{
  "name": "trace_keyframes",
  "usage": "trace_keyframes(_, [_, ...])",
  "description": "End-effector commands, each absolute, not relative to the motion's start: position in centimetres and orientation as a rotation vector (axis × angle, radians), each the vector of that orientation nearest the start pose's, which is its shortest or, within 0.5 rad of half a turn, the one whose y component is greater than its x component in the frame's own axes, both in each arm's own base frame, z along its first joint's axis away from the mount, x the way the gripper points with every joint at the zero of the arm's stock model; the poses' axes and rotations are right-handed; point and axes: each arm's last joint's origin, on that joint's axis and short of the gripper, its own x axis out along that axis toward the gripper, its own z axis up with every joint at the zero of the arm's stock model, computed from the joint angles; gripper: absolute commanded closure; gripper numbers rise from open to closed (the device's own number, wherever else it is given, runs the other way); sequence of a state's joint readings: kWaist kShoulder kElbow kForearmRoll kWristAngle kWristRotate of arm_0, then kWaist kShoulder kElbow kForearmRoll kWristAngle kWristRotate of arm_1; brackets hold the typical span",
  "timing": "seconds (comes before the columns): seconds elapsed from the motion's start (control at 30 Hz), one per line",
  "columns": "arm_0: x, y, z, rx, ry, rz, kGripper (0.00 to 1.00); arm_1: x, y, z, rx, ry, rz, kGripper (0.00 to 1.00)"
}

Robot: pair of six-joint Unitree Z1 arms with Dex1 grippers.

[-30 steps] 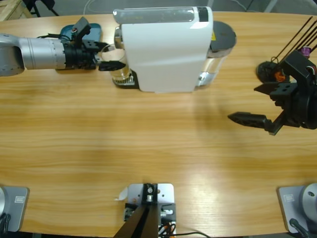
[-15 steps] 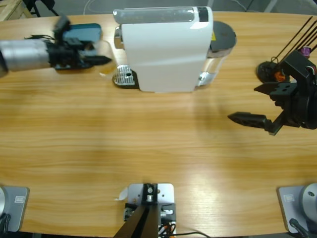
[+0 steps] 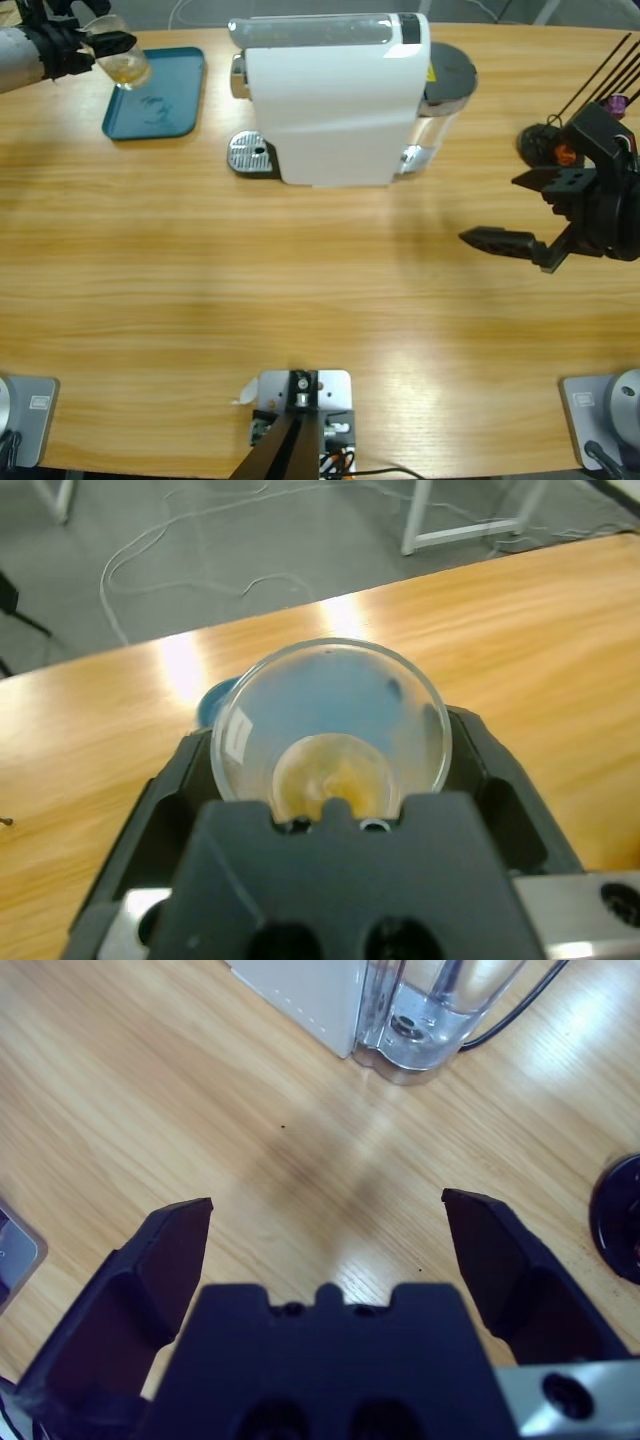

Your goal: Pour coffee

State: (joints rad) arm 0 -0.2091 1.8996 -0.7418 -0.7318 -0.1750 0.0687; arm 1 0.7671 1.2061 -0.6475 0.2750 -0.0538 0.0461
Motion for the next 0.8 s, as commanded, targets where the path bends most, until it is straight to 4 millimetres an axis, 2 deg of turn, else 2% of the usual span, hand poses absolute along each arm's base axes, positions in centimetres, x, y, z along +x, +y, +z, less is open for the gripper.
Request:
trace_keyframes(0.03, [37.8,-9.1,16.3,0.032,0.519,-0.333,1.0,12.8,12.1,26.3,-0.321,0.852,0.662,0.0])
trace_keyframes(0.3, [37.8,-10.3,16.3,0.047,0.525,-0.367,1.0,12.9,12.2,26.2,-0.322,0.855,0.662,0.0])
trace_keyframes(0.8, [38.4,-10.8,16.2,0.078,0.672,-0.331,1.0,12.7,12.0,26.5,-0.317,0.839,0.661,0.0])
